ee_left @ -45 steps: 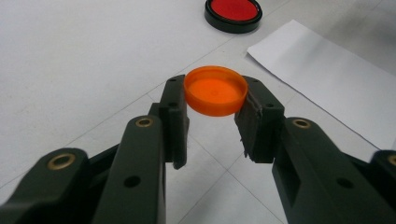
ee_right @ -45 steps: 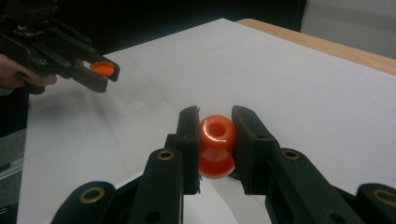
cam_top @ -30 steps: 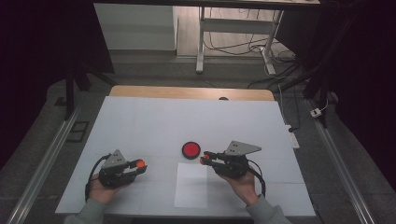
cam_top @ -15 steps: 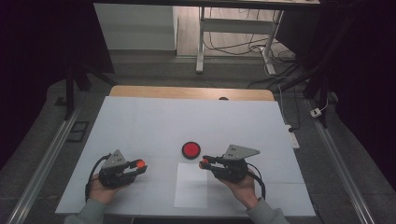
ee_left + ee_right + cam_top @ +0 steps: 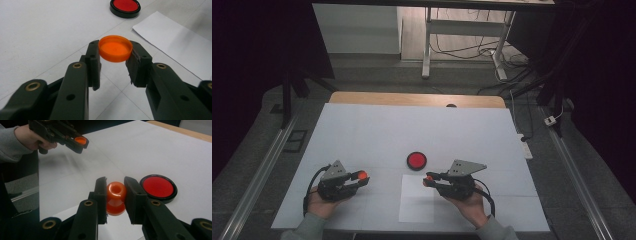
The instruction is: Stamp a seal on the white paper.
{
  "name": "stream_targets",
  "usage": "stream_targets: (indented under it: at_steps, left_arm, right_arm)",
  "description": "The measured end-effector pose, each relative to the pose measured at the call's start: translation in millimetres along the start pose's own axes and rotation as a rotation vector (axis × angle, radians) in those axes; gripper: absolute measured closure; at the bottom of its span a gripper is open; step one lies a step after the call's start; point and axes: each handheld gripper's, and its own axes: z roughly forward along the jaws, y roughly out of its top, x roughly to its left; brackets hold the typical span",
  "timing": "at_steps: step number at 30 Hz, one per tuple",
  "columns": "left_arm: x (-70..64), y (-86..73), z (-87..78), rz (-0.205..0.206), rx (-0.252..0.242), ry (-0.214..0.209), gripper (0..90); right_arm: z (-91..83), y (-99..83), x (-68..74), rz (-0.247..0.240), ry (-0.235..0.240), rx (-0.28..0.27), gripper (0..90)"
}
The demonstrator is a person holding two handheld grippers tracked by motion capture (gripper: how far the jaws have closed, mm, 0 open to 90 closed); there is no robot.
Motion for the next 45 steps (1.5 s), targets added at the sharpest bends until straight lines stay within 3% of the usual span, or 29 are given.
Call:
stream_targets:
  at_steps: [24, 34, 45]
  left_arm:
    - [-1.0, 0.1, 1.1, 0.000, 0.005, -0.004, 64.6]
    - [-1.0, 0.1, 1.0, 0.000, 0.006, -0.004, 64.6]
    - [-0.7, 0.0, 0.9, 0.000, 0.006, -0.004, 64.6]
  right_arm:
    - [27.6, -9.1, 10.9, -0.046, 0.036, 0.101, 72.0]
    - [43.6, -14.6, 11.7, -0.055, 0.033, 0.144, 72.0]
    - [47.9, -19.4, 11.9, -0.074, 0.016, 0.183, 72.0]
